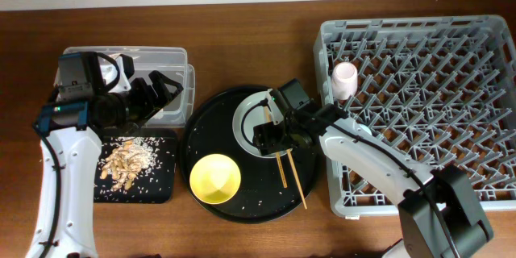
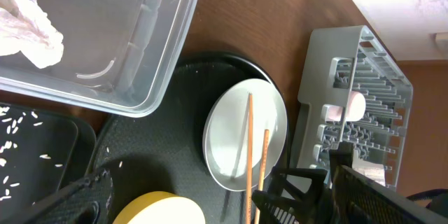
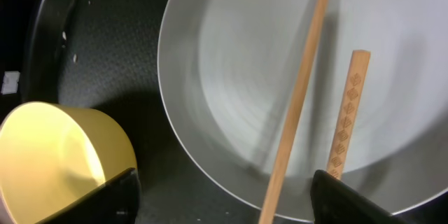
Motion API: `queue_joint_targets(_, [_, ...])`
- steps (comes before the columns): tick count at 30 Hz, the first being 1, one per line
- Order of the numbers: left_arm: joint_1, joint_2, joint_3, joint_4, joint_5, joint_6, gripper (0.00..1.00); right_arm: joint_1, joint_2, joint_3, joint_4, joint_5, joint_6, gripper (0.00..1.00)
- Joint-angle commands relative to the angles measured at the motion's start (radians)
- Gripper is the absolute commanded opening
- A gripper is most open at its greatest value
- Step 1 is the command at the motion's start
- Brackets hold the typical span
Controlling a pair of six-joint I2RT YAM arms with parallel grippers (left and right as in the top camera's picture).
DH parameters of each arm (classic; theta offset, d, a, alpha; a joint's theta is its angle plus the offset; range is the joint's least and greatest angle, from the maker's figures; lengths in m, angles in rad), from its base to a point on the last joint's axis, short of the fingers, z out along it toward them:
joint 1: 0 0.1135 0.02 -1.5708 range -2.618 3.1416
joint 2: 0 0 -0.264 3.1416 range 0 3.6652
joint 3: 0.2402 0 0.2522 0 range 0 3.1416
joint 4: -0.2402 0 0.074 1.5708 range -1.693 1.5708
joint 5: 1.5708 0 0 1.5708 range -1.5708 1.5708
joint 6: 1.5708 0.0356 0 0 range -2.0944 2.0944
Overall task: Sort waste into correct bins and load items into the dishwasher rack
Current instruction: 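Grasp one chopstick from the white plate with the right gripper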
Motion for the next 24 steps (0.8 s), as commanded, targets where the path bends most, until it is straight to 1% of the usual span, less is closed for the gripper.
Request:
queue_joint_targets(1, [0.002,-0.011,0.000,0.000,0.004,0.010,0.99,0.011,-0.008,-0.003,0.001,0.041,0.005,0.57])
queue_joint_targets(2, [0.002,-0.011,0.000,0.000,0.004,0.010,0.99,0.011,-0.008,-0.003,0.001,0.041,0.005,0.56])
queue_joint_targets(6, [0.003,-0.011,0.000,0.000,0.004,0.010,0.99,0.011,-0.008,-0.003,0.002,0.090,0.005,0.43])
queue_joint_targets(10, [0.002,-0.011,0.000,0.000,0.004,0.010,0.99,0.011,-0.008,-0.004,-0.026,0.227,0.005,0.42])
queue_joint_targets(15, [0.002,-0.011,0.000,0.000,0.004,0.010,0.99,0.011,0.007,-0.011,-0.029,0.286,0.005,0.42])
queue_joint_targets(19, [0.002,-0.011,0.000,0.000,0.004,0.010,0.99,0.011,0.042,-0.012,-0.013,0.288,0.005,0.42])
queue_joint_targets(24, [0.002,-0.011,0.000,0.000,0.004,0.010,0.99,0.010,0.092,-0.012,-0.002,0.288,0.005,0.39])
